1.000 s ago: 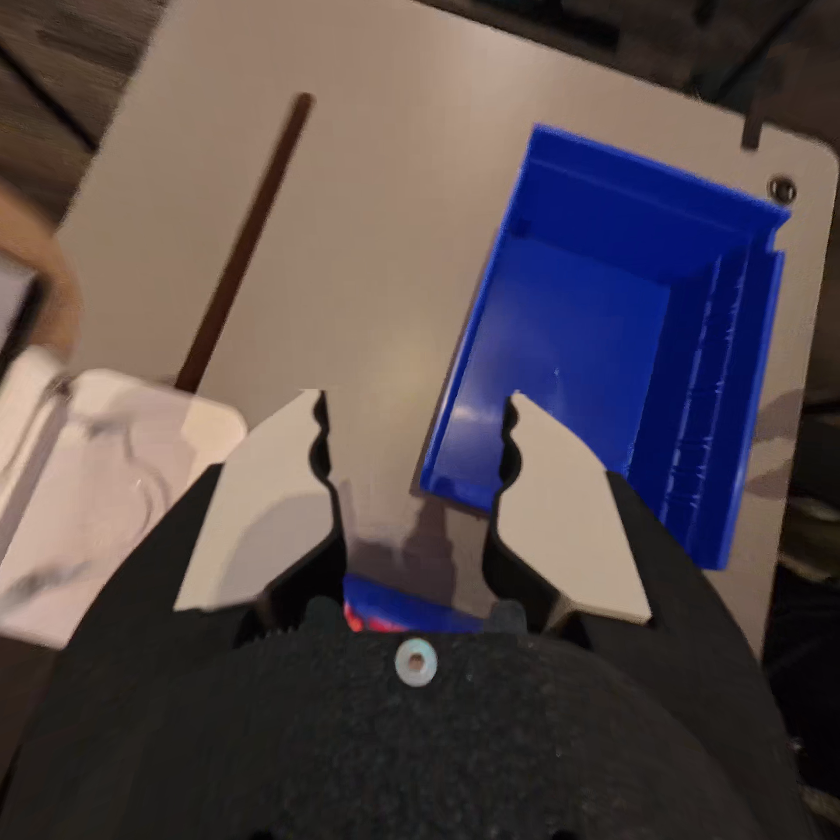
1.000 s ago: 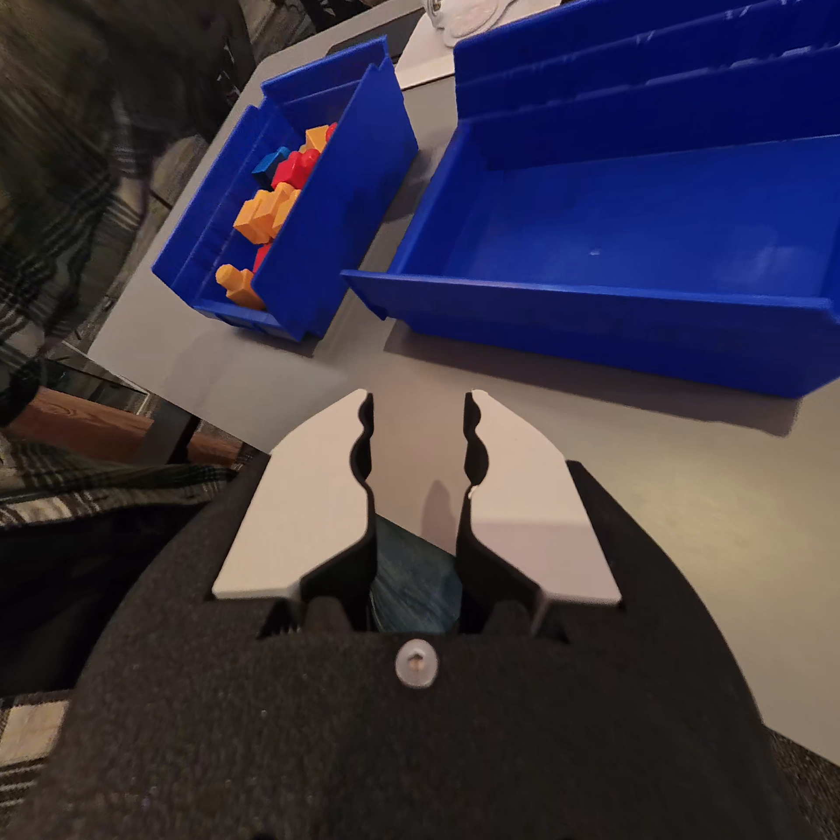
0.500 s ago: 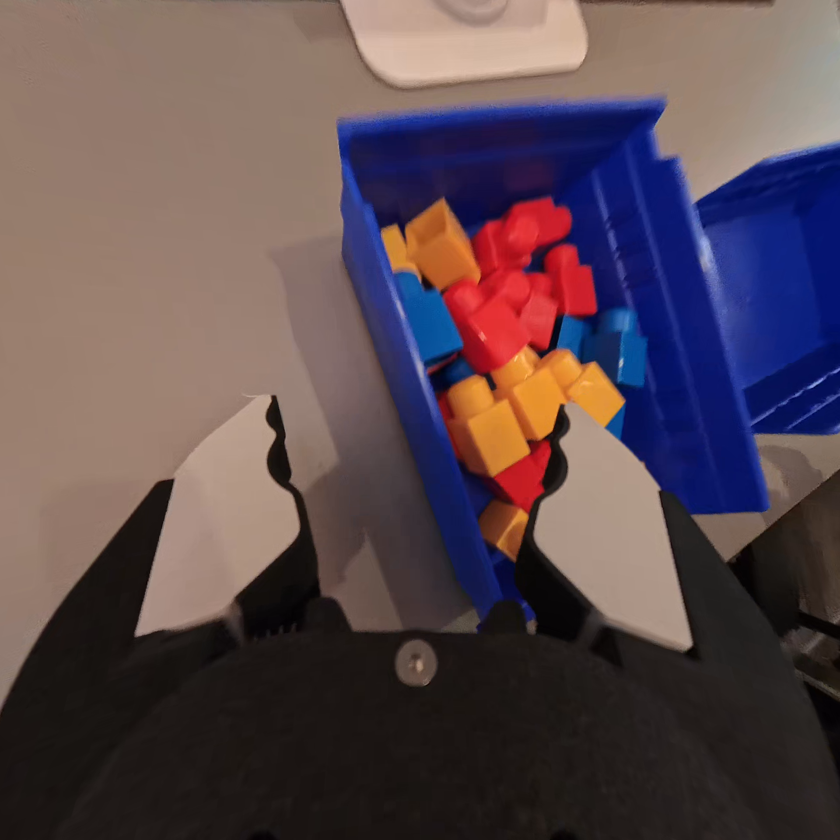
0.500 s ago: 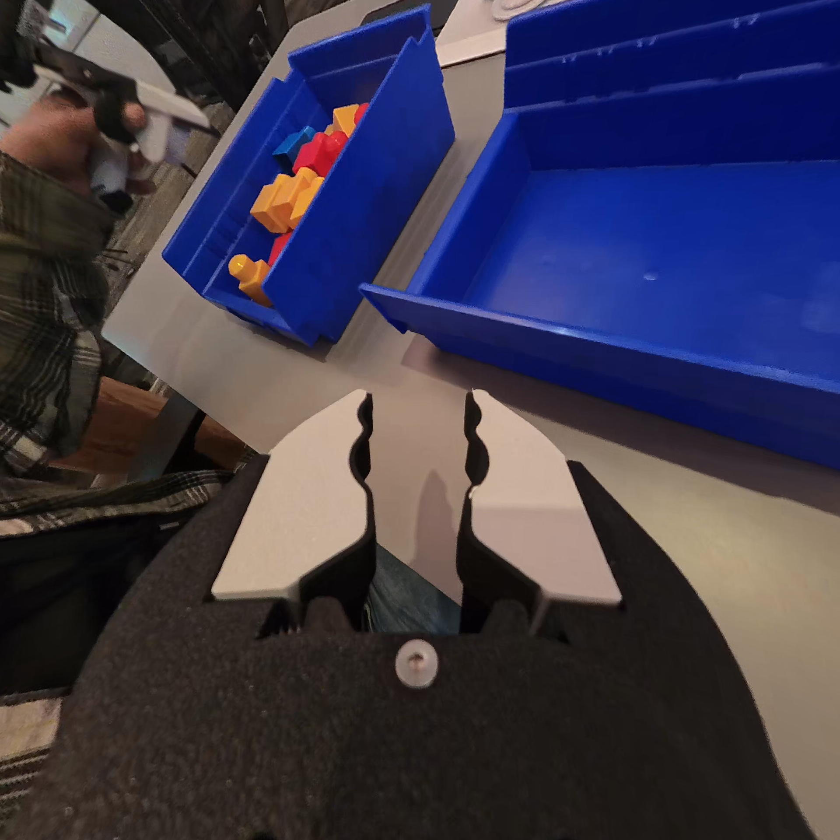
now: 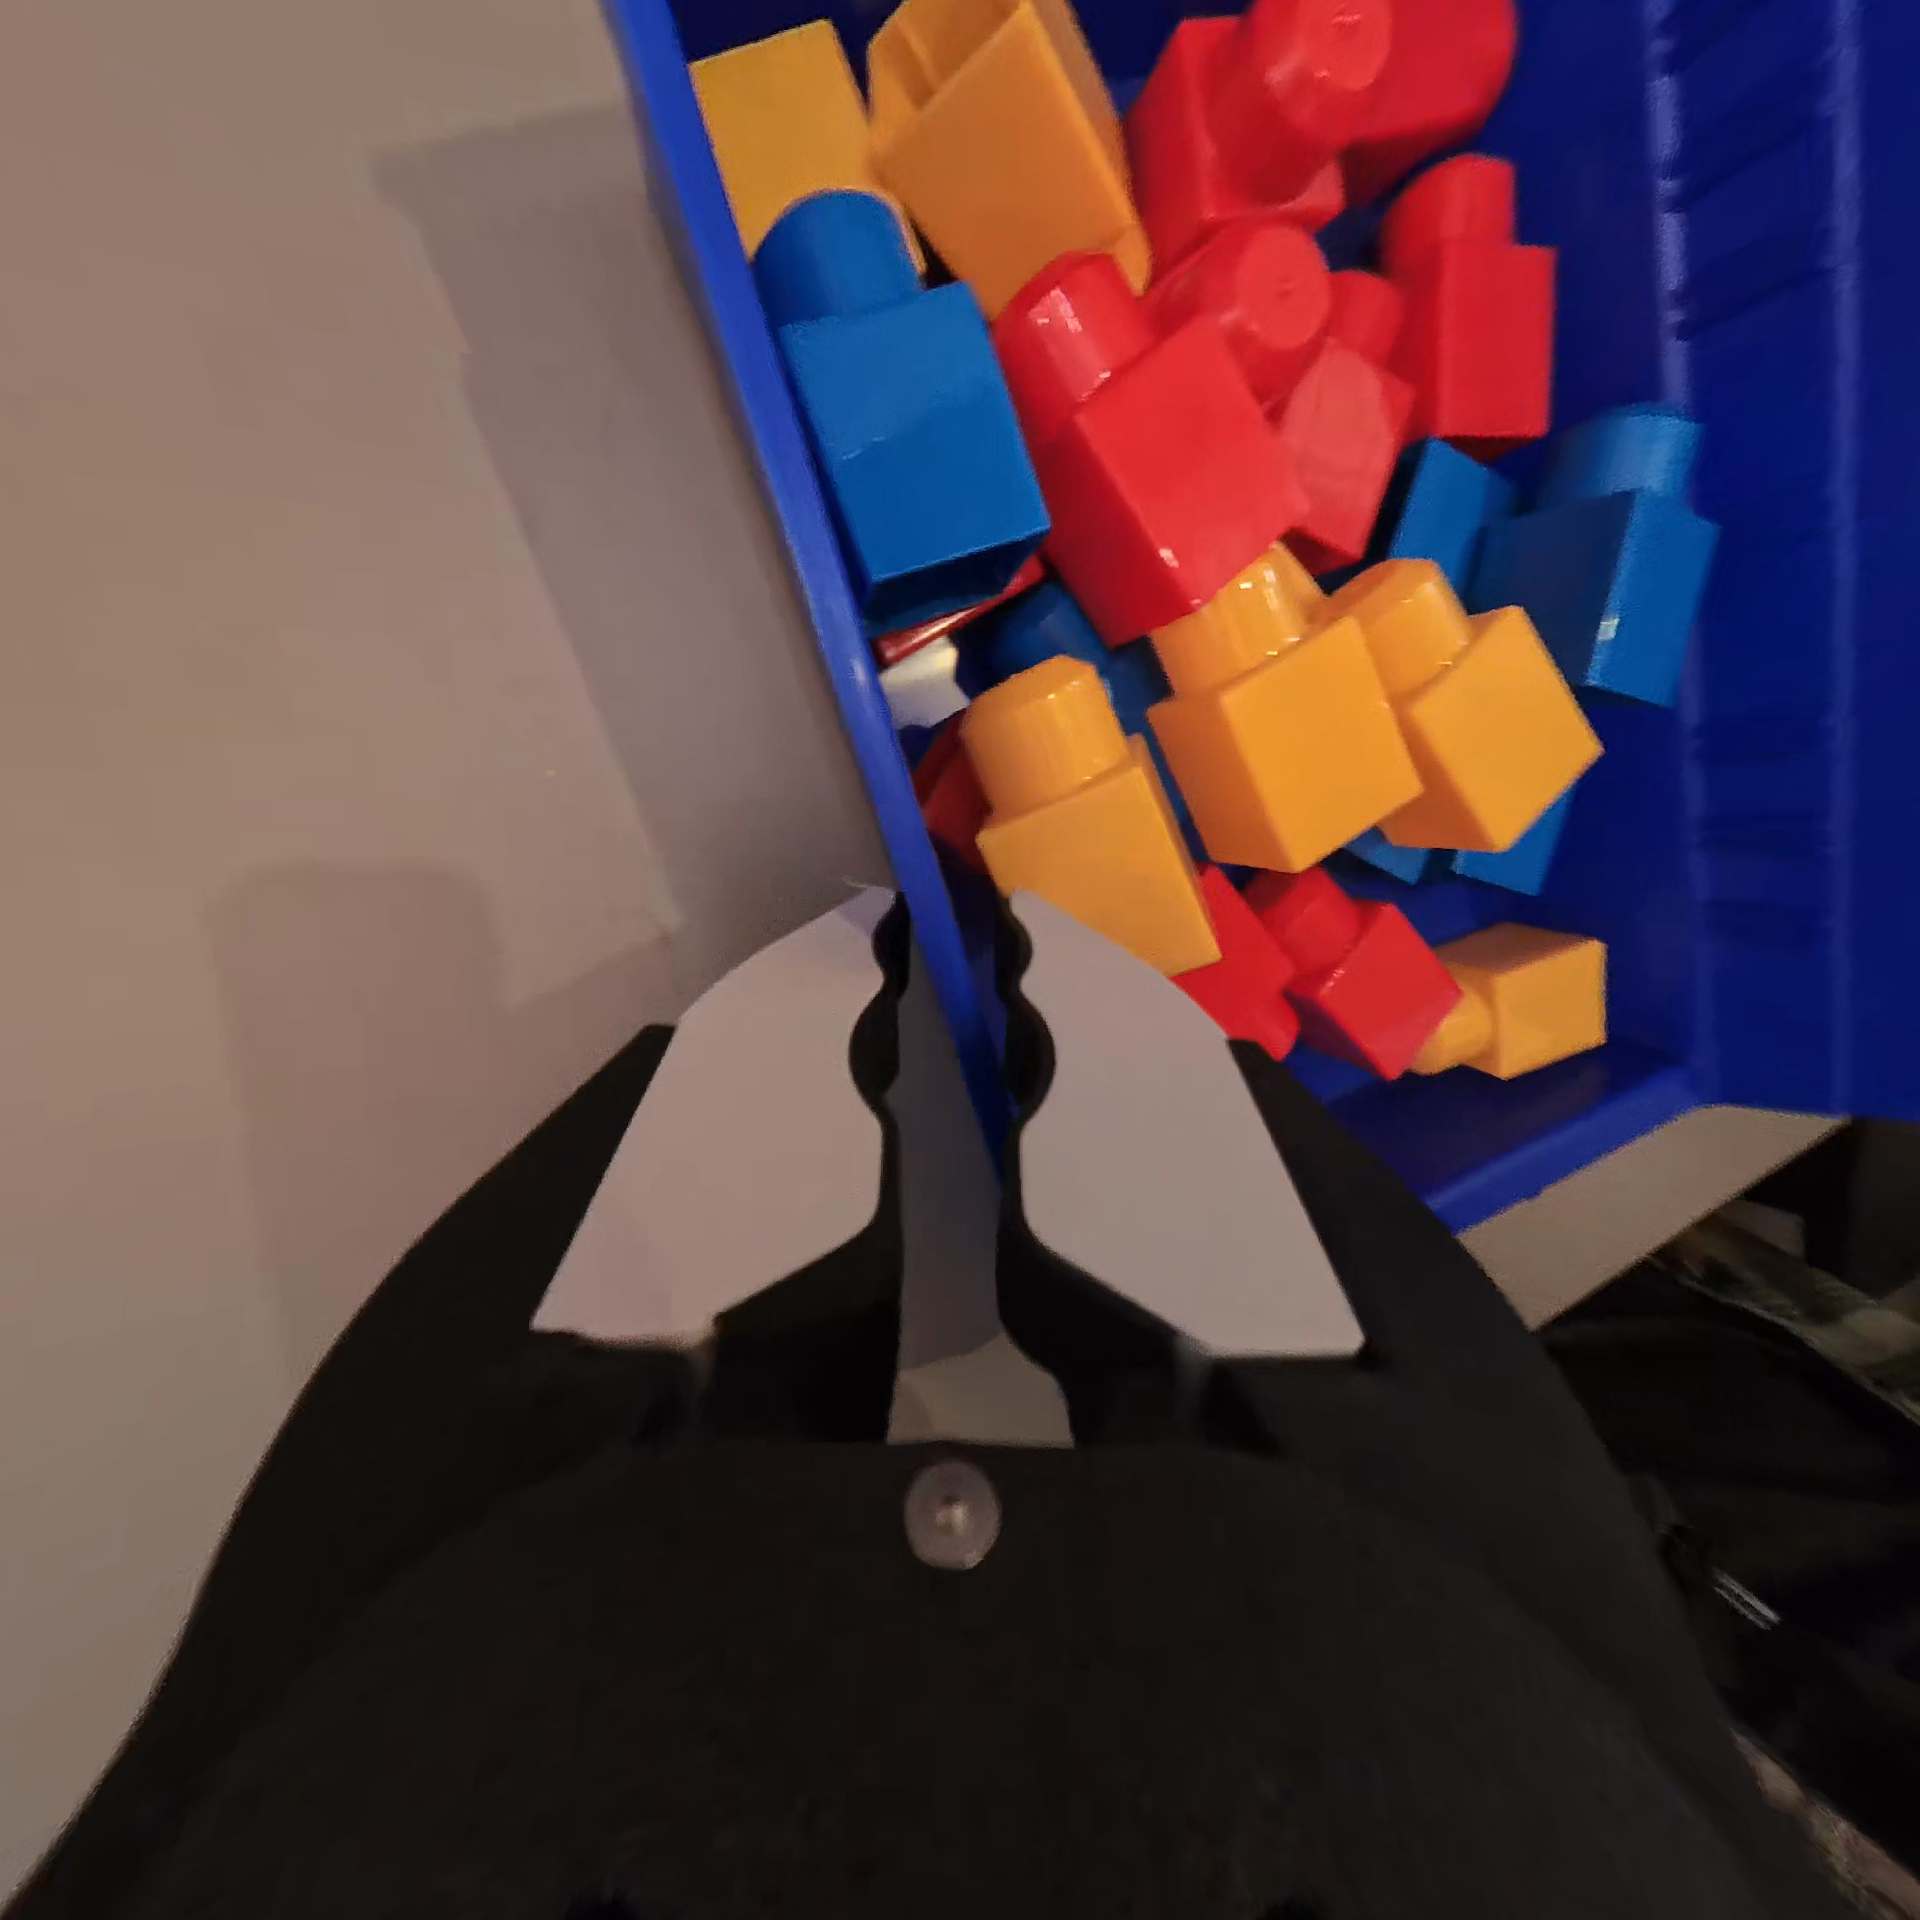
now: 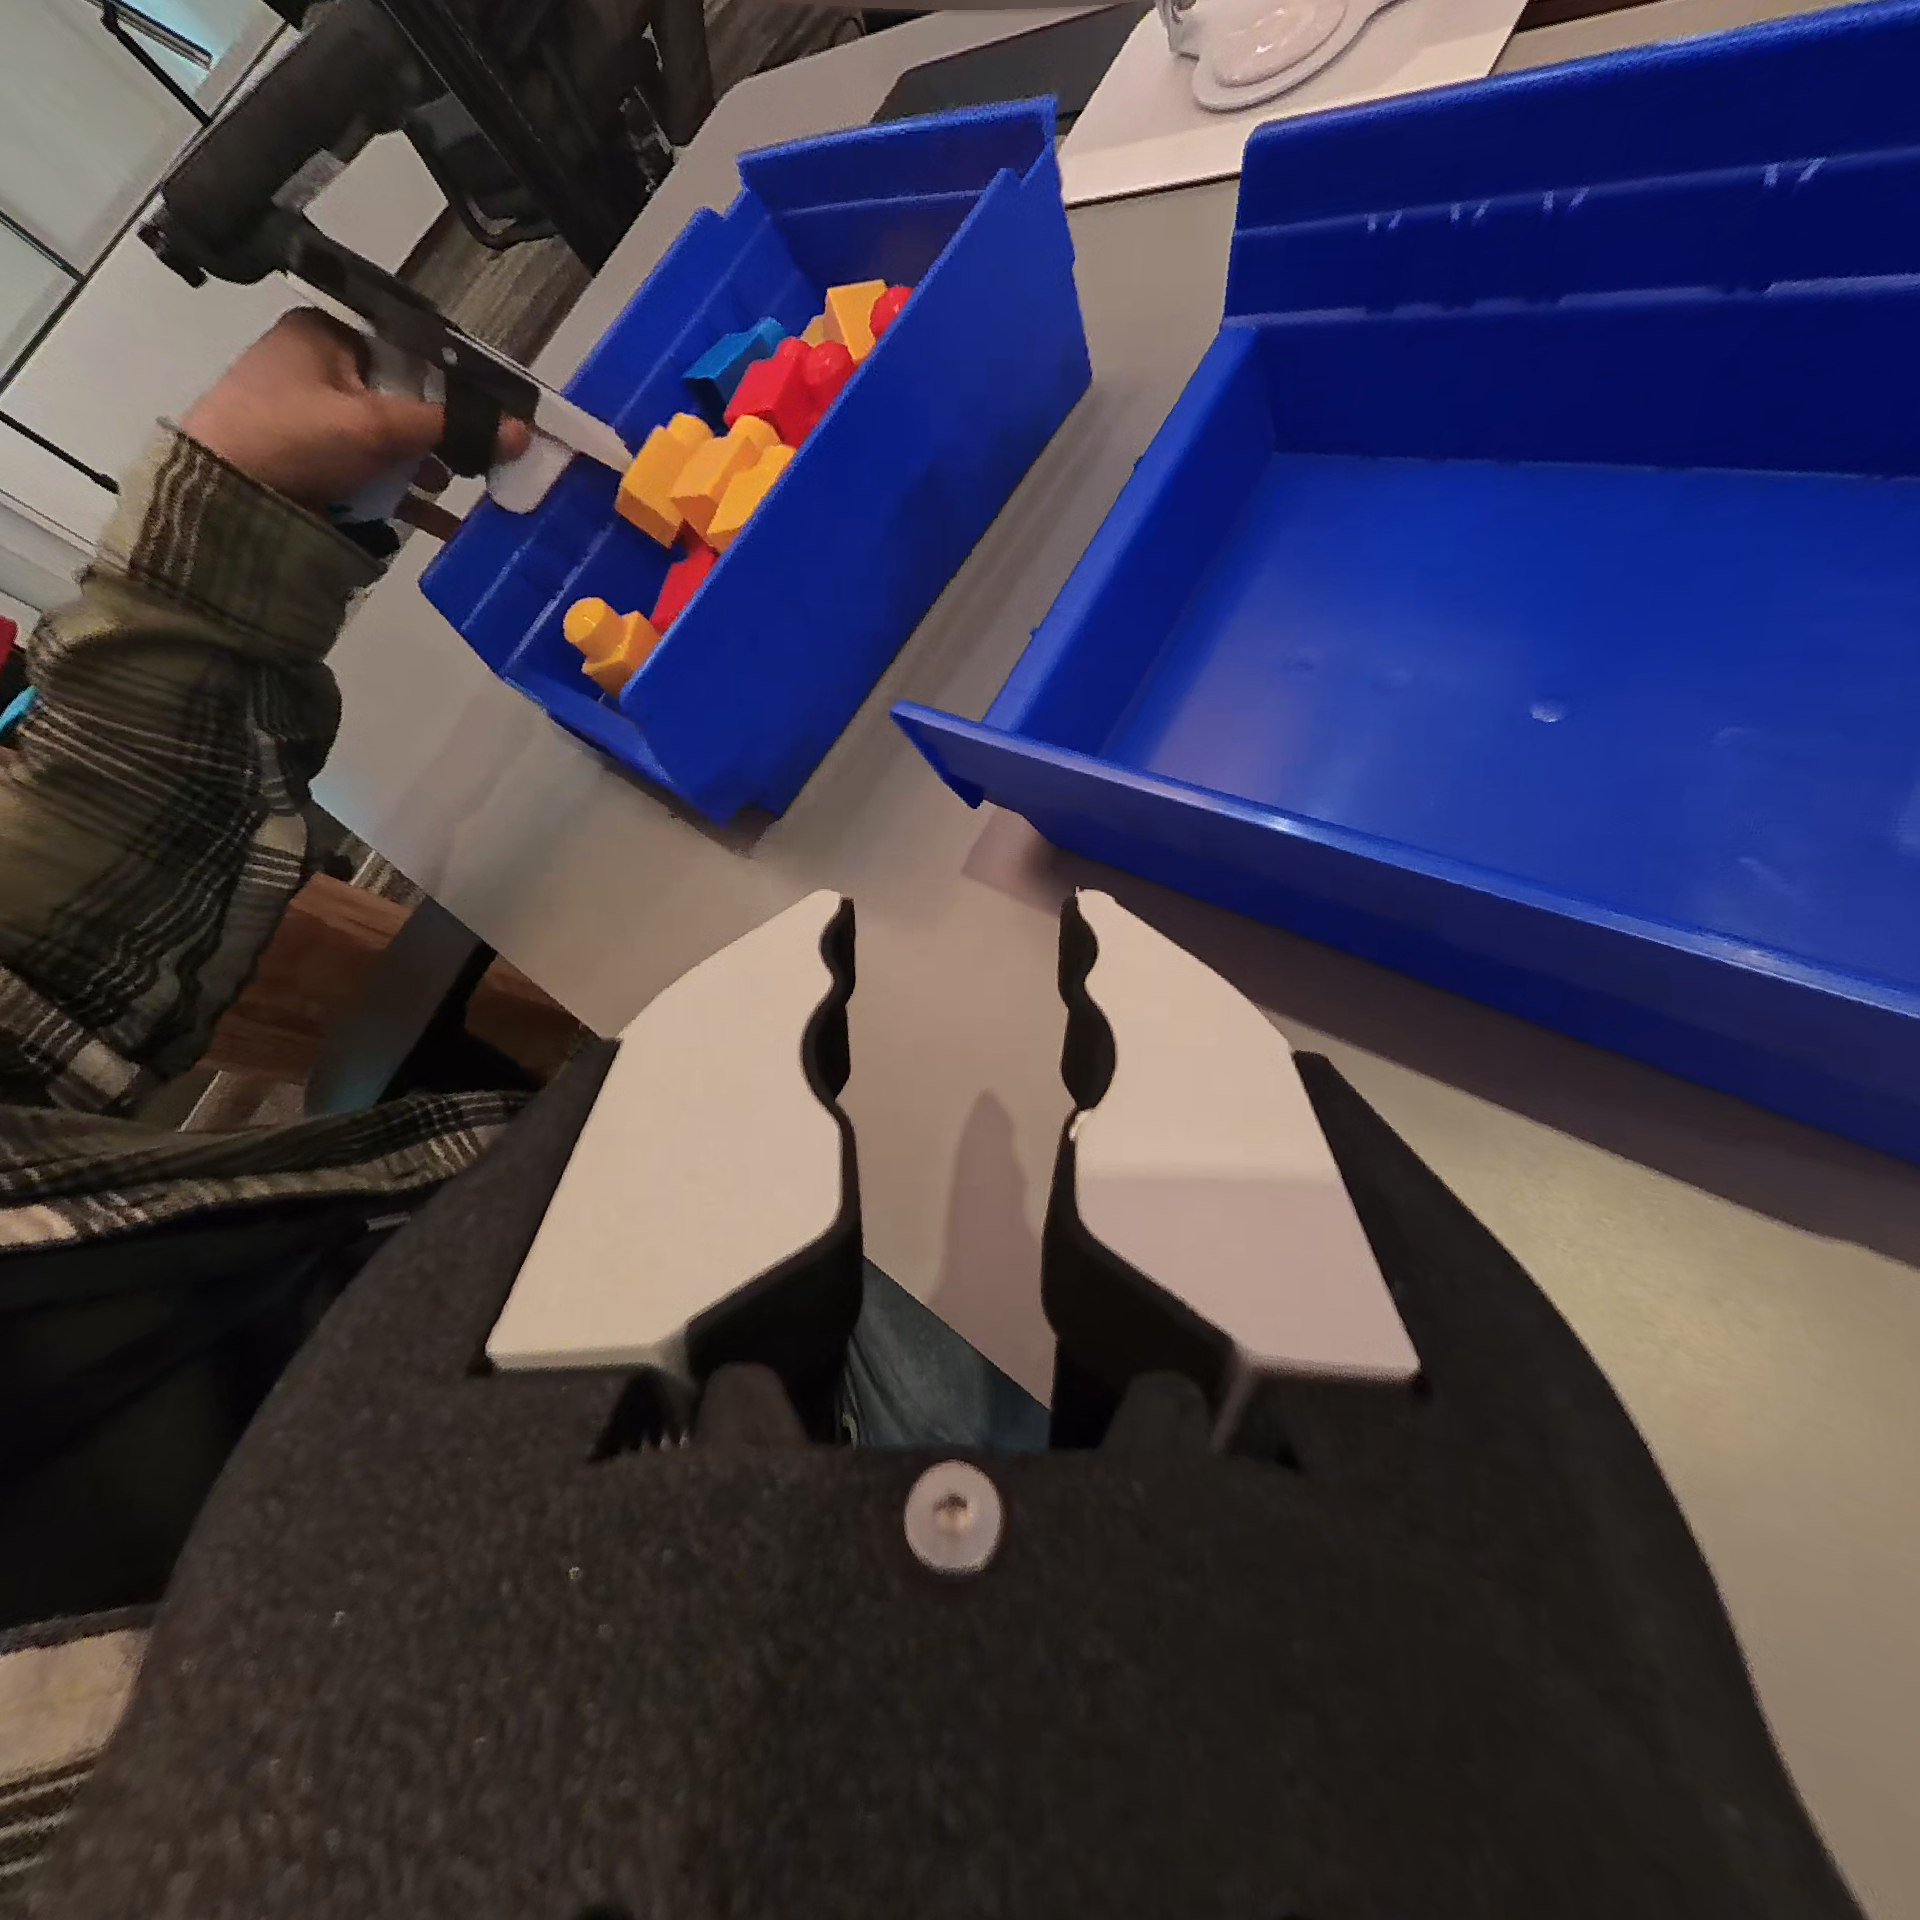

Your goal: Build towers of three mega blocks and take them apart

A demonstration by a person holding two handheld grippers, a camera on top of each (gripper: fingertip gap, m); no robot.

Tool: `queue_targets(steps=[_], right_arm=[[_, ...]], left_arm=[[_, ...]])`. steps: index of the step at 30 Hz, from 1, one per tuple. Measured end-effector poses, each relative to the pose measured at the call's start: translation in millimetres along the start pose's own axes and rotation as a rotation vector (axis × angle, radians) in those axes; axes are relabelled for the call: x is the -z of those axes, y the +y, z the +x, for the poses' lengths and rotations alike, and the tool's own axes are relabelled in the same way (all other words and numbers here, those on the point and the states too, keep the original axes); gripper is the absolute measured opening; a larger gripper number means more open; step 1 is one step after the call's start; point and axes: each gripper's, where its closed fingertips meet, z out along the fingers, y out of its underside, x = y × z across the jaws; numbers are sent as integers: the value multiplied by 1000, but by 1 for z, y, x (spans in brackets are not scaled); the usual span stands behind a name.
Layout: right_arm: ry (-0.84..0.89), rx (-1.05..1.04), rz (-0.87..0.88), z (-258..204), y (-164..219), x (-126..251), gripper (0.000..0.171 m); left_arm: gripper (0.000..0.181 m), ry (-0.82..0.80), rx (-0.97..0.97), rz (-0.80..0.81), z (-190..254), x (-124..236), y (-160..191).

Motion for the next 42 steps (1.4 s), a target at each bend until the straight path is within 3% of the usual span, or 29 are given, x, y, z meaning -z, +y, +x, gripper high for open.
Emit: queue_targets(steps=[12, 30, 42], right_arm=[[-11, -20, -5, 6, 6, -3, 35], [-36, -32, -37, 5, 9, -21, 33], [-21, -32, -49, 2, 11, -20, 32]], left_arm=[[3, -172, 71, 32, -66, 25, 18], [2, -300, 398, 114, -251, 123, 127], [3, -293, 413, 106, -292, 138, 134]])
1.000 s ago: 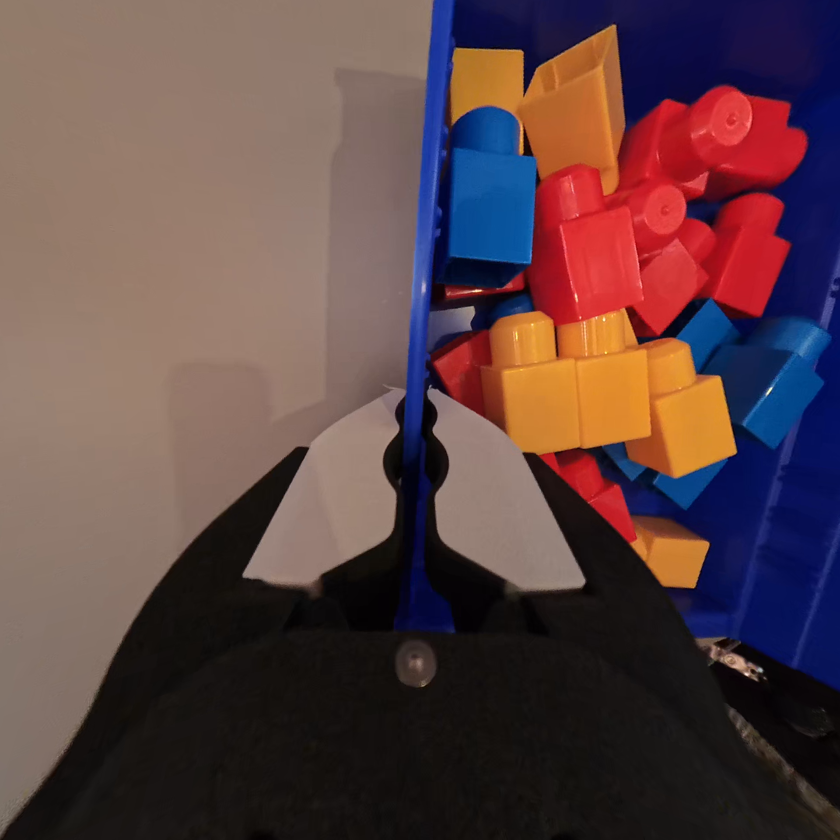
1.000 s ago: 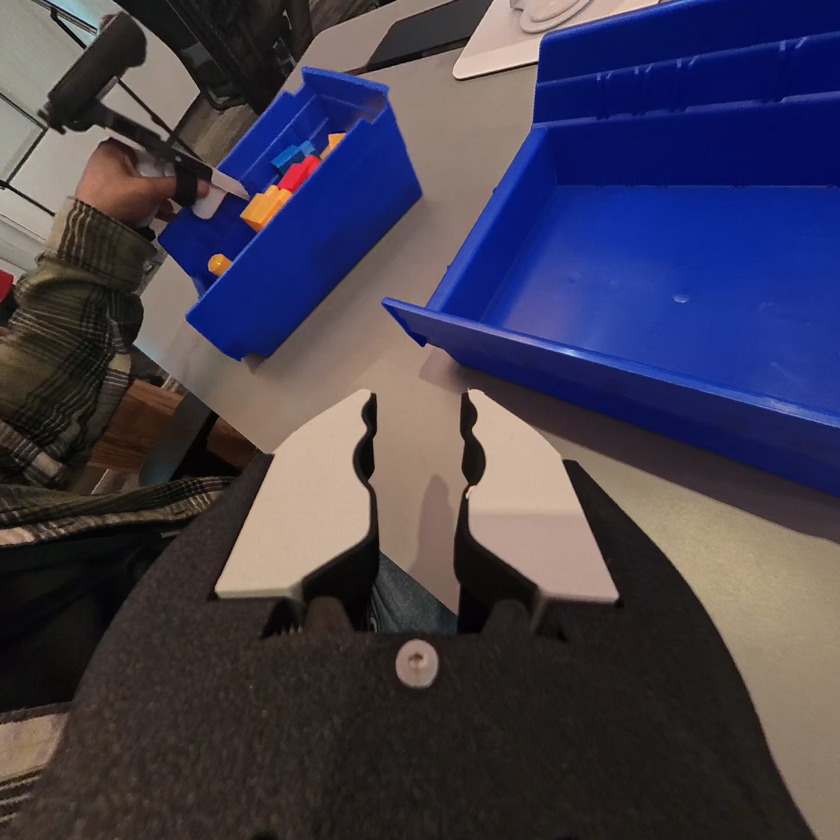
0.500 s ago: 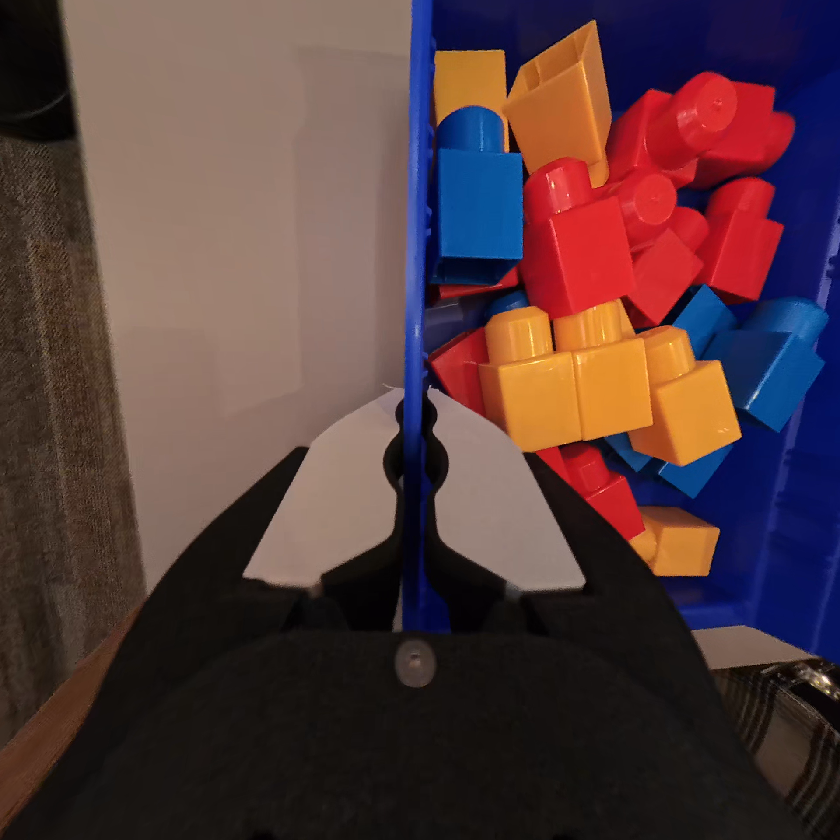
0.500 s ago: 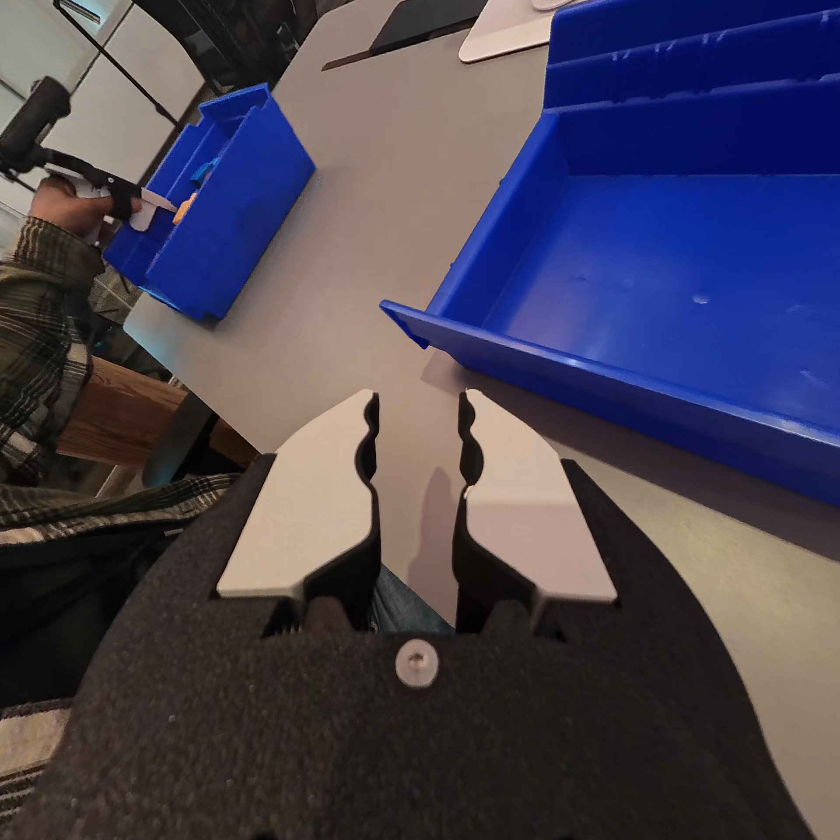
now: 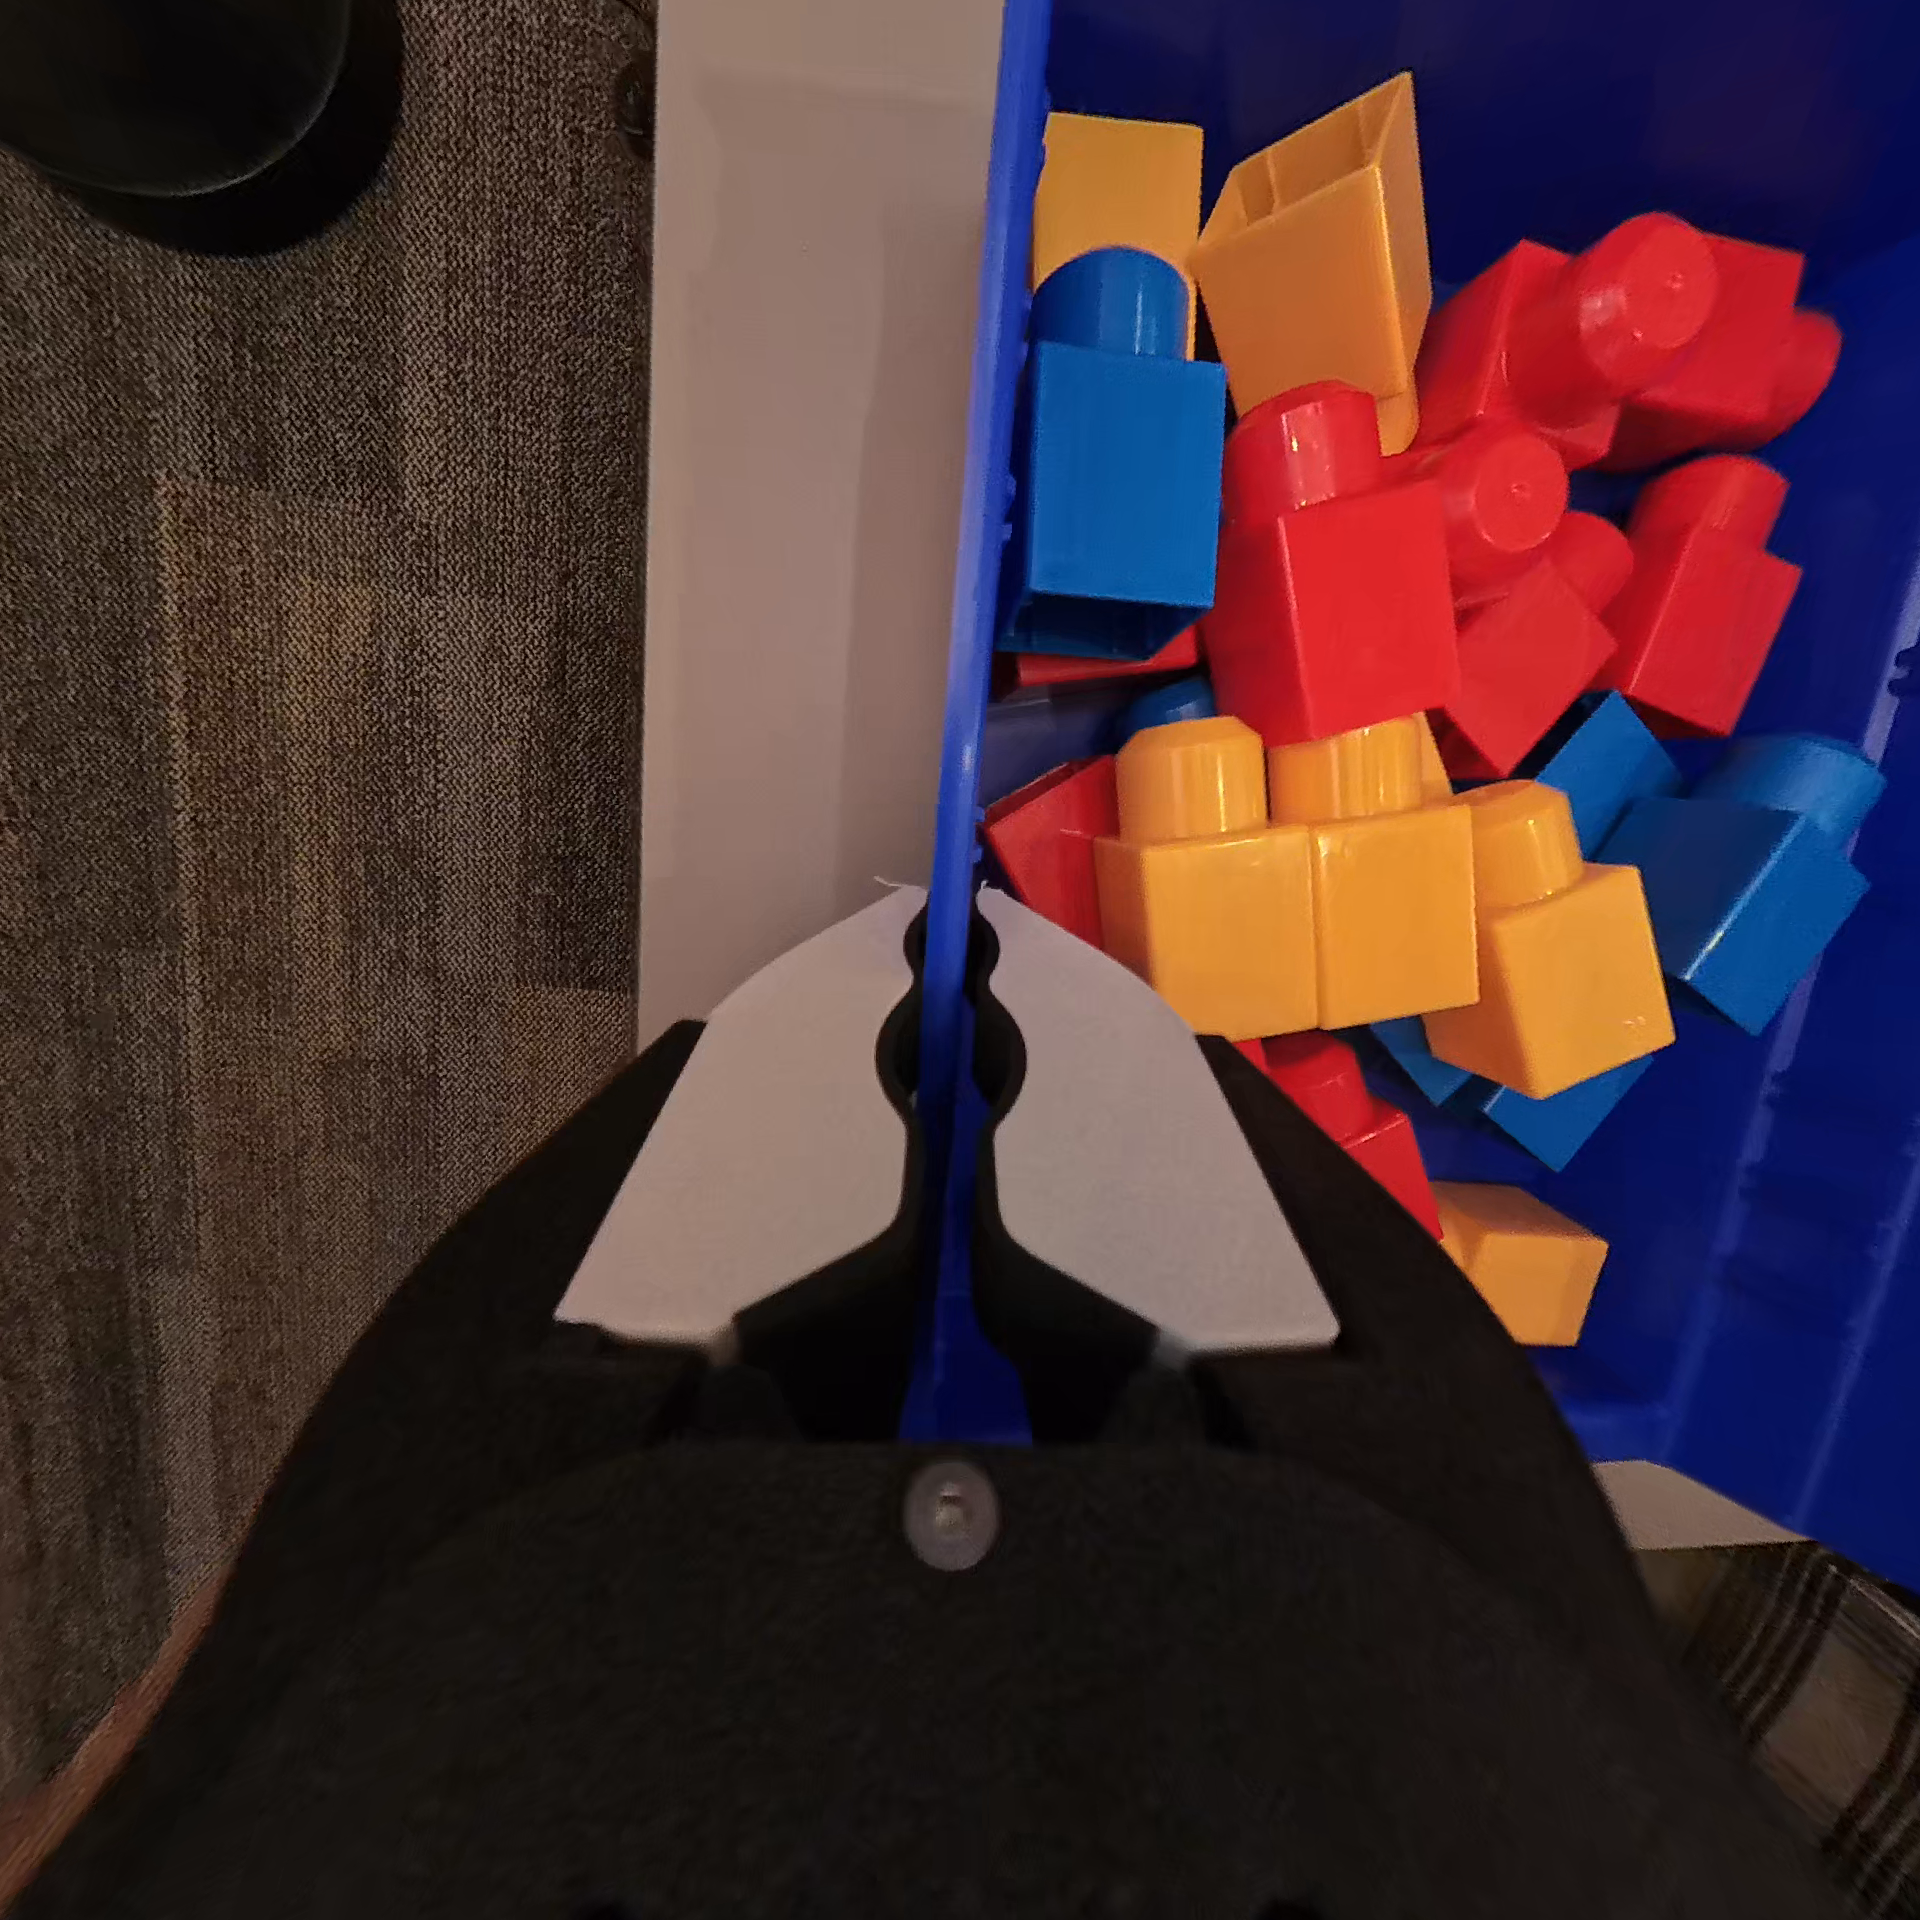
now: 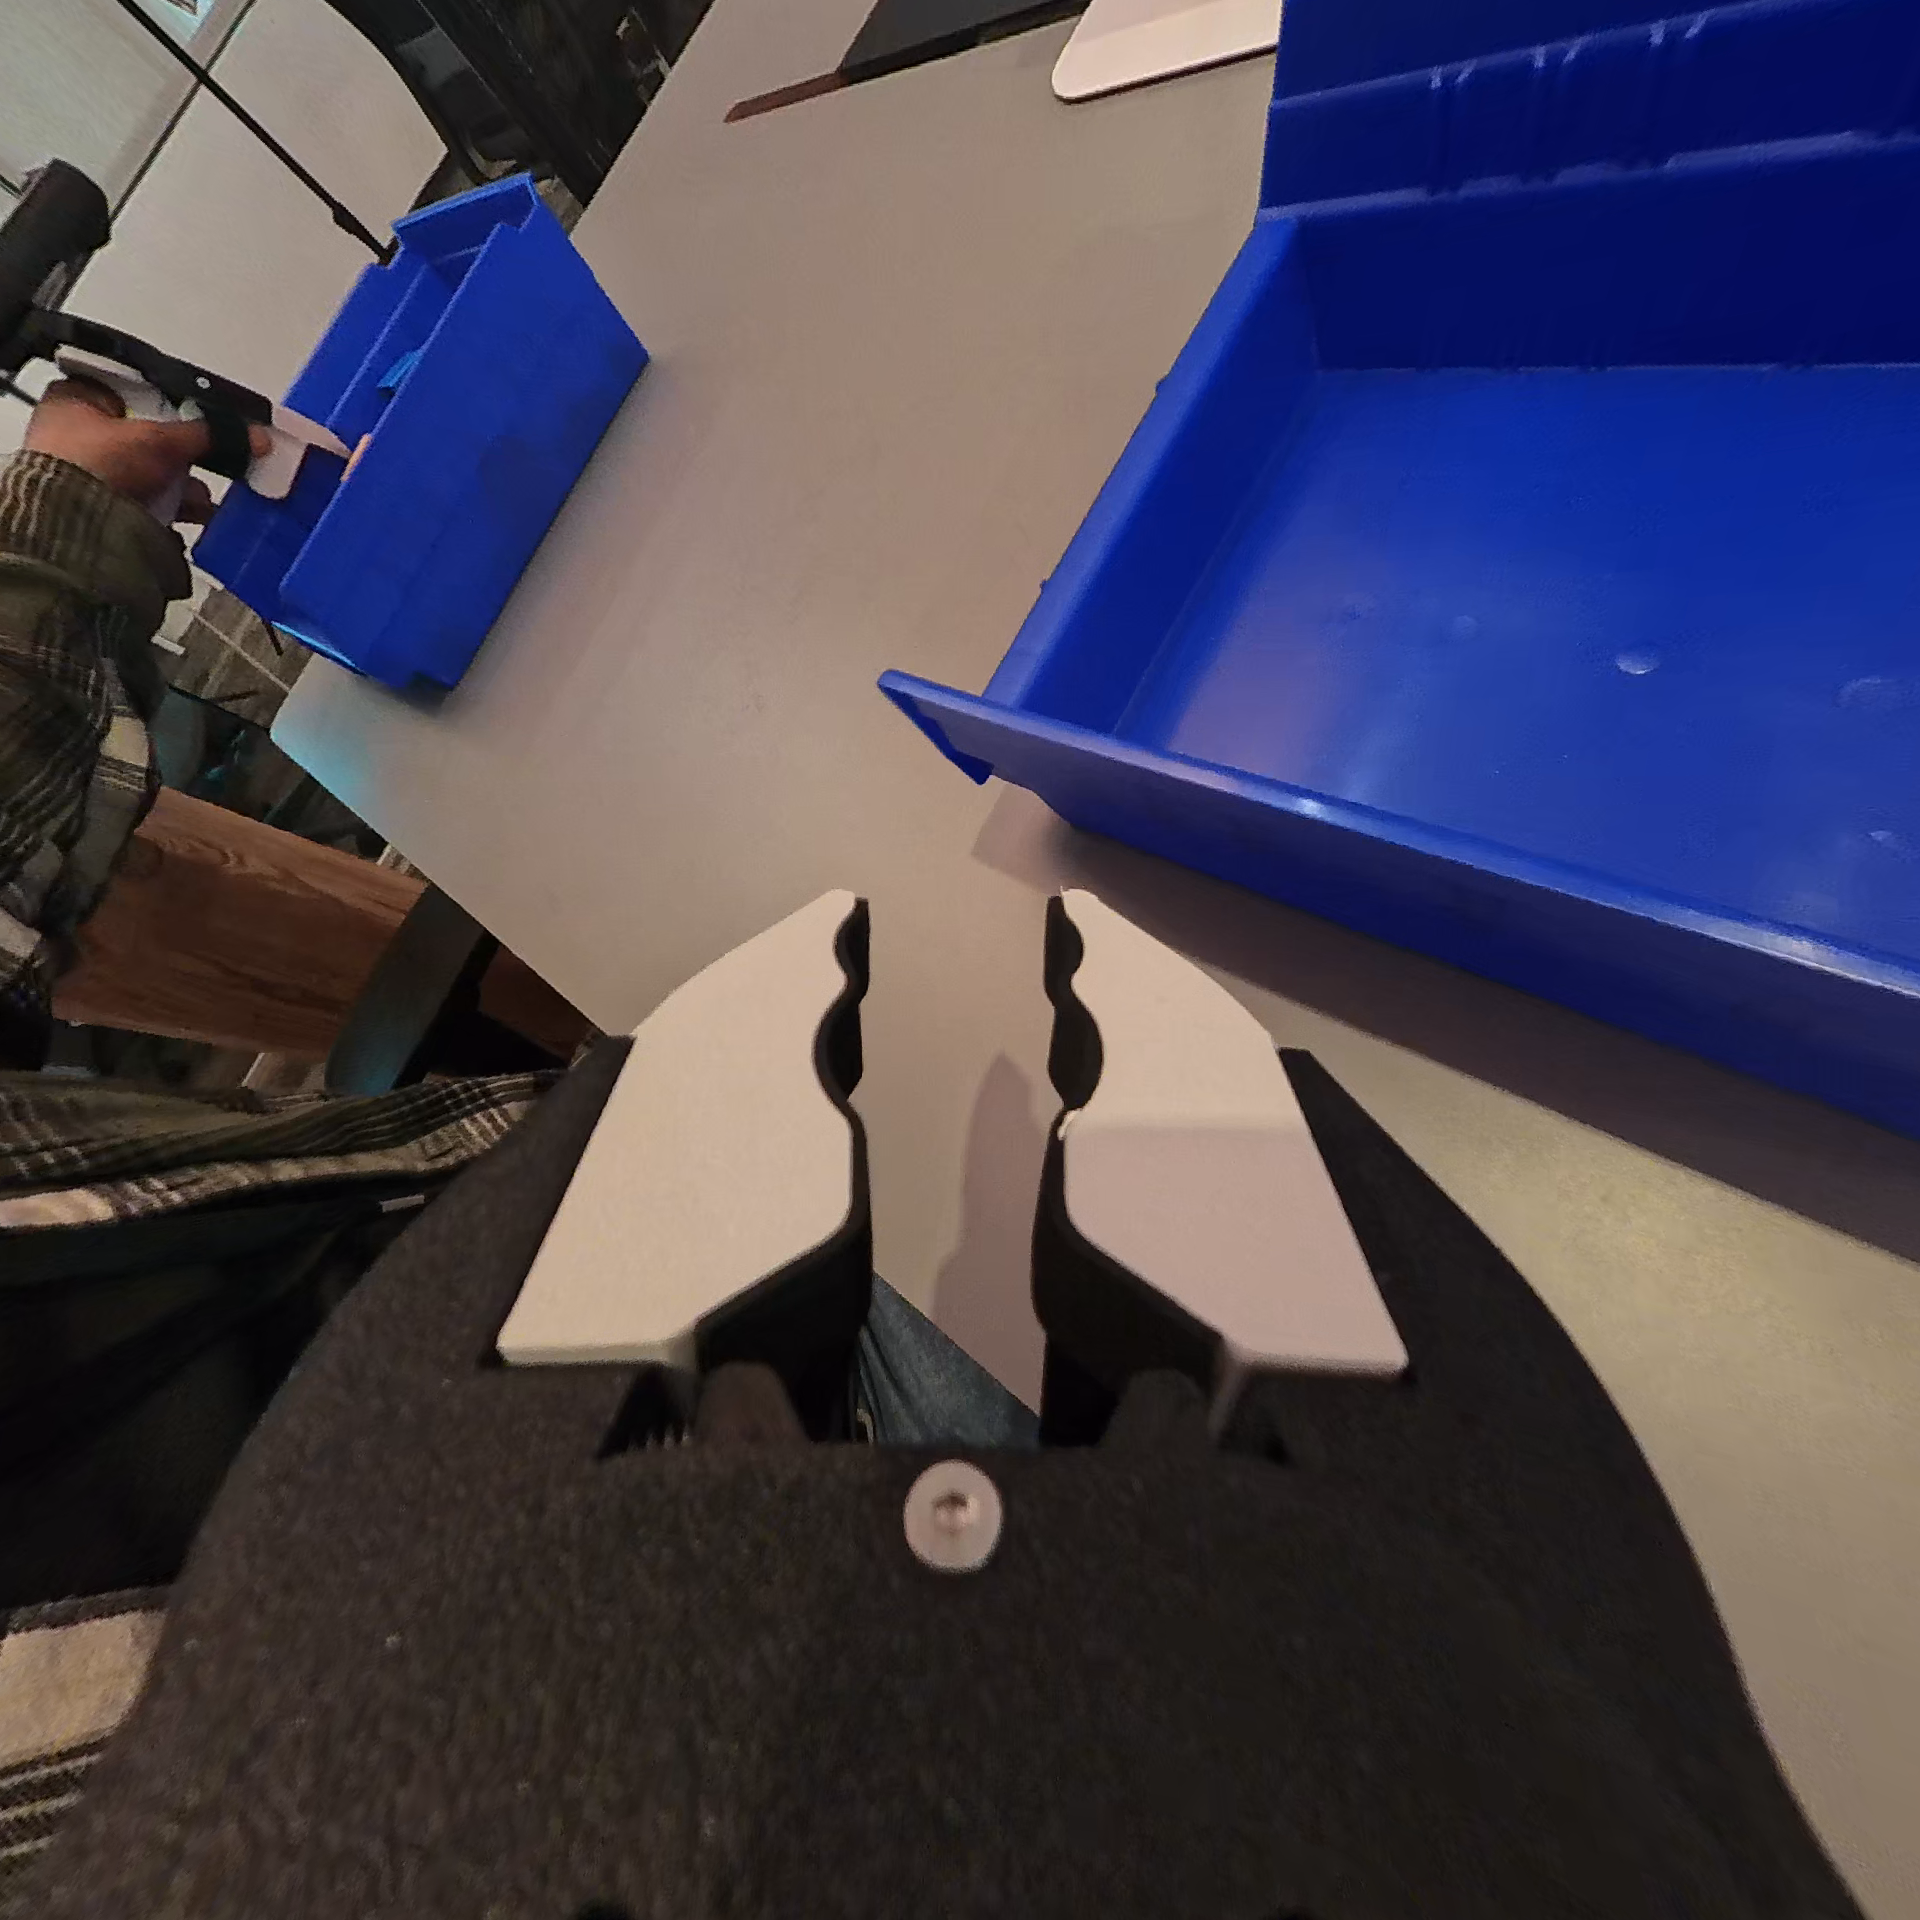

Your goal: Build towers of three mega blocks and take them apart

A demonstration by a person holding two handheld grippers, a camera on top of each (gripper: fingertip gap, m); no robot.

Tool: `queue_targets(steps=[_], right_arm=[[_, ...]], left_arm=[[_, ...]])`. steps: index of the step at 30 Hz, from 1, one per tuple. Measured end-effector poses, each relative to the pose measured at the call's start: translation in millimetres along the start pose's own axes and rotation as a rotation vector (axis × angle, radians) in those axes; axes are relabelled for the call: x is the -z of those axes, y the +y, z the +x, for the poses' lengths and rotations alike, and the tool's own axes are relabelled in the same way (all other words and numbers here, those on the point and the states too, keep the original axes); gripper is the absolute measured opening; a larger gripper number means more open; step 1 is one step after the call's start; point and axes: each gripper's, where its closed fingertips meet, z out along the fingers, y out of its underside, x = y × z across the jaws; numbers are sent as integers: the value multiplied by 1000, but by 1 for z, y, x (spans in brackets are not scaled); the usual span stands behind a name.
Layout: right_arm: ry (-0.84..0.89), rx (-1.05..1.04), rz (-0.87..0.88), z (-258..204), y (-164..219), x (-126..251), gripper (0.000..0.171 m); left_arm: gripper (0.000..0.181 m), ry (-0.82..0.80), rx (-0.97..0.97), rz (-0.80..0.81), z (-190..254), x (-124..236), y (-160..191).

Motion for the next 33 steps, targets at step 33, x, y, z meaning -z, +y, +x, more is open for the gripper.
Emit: queue_targets(steps=[33], right_arm=[[100, 70, 17, 7, -19, 16, 50]], left_arm=[[53, 130, 154, 324, -7, 44, -43]])
